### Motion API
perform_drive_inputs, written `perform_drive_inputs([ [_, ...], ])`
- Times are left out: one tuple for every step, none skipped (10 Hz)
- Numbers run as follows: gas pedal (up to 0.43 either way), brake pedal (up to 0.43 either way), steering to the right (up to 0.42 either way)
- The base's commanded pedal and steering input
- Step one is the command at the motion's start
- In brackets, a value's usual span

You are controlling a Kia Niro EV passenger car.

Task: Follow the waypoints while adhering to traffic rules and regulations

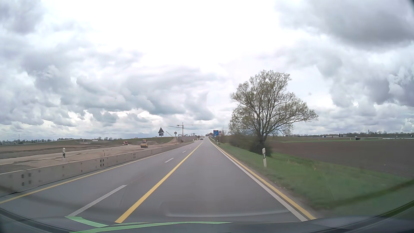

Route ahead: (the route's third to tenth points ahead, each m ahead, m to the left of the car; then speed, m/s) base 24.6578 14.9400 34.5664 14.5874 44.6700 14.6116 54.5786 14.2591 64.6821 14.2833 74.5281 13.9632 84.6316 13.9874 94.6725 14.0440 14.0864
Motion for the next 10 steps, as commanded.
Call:
perform_drive_inputs([
  [0.130, 0.000, -0.001],
  [0.130, 0.000, -0.001],
  [0.130, 0.000, -0.001],
  [0.130, 0.000, -0.001],
  [0.130, 0.000, 0.000],
  [0.130, 0.000, 0.000],
  [0.130, 0.000, 0.001],
  [0.130, 0.000, 0.001],
  [0.130, 0.000, 0.002],
  [0.130, 0.000, 0.003],
])
